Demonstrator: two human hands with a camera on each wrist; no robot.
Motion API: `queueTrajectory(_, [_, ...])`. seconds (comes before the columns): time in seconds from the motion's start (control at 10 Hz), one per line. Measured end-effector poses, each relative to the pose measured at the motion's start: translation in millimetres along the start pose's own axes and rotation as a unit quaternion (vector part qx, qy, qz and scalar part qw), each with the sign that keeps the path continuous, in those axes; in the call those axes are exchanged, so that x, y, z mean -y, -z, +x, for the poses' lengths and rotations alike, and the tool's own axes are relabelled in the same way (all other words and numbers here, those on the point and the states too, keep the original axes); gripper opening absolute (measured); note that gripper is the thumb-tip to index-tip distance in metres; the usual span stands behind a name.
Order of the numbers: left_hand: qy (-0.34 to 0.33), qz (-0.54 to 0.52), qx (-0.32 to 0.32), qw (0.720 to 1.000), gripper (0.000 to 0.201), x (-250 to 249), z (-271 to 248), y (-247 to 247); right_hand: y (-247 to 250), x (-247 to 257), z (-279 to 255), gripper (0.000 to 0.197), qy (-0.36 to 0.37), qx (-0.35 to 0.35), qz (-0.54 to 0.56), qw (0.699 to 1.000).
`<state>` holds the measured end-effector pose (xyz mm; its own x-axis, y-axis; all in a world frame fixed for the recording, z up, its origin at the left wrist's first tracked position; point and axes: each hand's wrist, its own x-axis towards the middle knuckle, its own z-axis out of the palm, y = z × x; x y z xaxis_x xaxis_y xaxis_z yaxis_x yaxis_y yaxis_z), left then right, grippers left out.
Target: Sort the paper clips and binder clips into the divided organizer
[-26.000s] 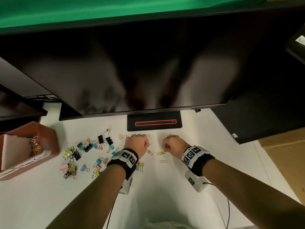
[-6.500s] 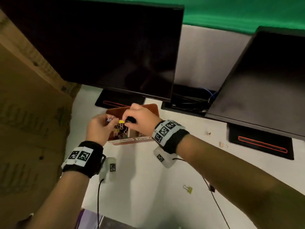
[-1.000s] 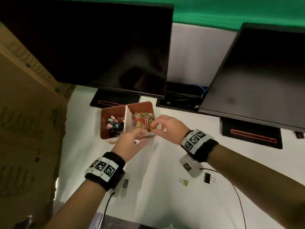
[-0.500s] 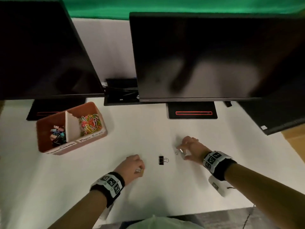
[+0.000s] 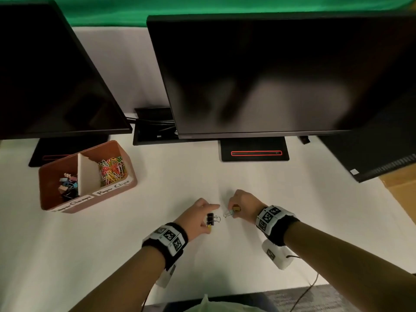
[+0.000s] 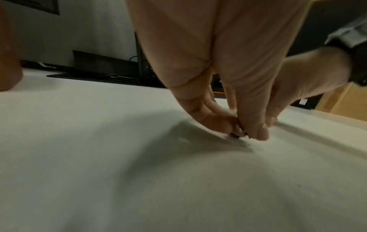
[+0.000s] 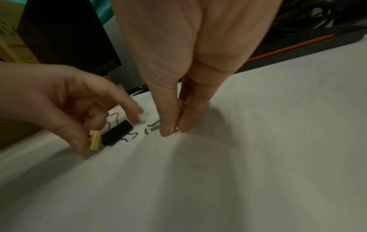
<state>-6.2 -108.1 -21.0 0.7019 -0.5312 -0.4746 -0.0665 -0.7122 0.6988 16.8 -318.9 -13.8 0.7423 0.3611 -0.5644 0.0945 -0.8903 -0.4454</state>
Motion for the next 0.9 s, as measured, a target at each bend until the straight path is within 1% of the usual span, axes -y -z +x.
queueTrajectory(0.1, [0.011, 0.034, -0.003, 0.999, 0.039, 2.5, 9.6, -4.5, 2.1, 1.4, 1.7, 0.018, 0.006, 0.005, 0.008, 1.0])
queueTrajectory(0.2, [0.006, 0.035, -0.04, 0.999, 0.018, 10.3, 8.7, -6.6, 2.8, 1.5, 4.5, 0.014, 0.015, 0.013, 0.034, 0.999])
queueTrajectory(0.3, [0.016, 0.023, -0.088, 0.996, 0.021, 17.8, 1.7, -1.2, 3.3, 7.6, 8.9, 0.01, 0.022, 0.019, 0.054, 0.998])
queueTrajectory(0.4, [0.046, -0.043, -0.133, 0.989, 0.025, 27.8, -17.9, 15.3, 9.7, 29.9, 18.7, 0.009, 0.059, 0.02, 0.047, 0.997])
queueTrajectory(0.5, [0.085, -0.128, -0.226, 0.962, 0.025, 42.1, -53.8, 46.6, 23.3, 75.6, 37.5, 0.01, 0.12, 0.015, 0.024, 0.992])
queueTrajectory(0.6, [0.132, -0.171, -0.314, 0.924, 0.023, 61.0, -99.3, 91.0, 35.6, 141.1, 64.7, 0.012, 0.198, 0.004, -0.002, 0.98])
queueTrajectory(0.7, [0.19, -0.195, -0.398, 0.876, 0.018, 86.6, -144.0, 138.7, 45.3, 220.9, 89.7, 0.012, 0.276, -0.032, 0.001, 0.961])
queueTrajectory(0.8, [0.224, -0.209, -0.48, 0.822, 0.019, 108.5, -175.1, 177.7, 48.2, 302.5, 113.2, 0.01, 0.316, -0.047, 0.013, 0.948])
queueTrajectory(0.9, [0.243, -0.301, -0.482, 0.786, 0.039, 118.8, -180.0, 203.9, 43.4, 361.6, 134.6, 0.019, 0.306, -0.056, 0.048, 0.949])
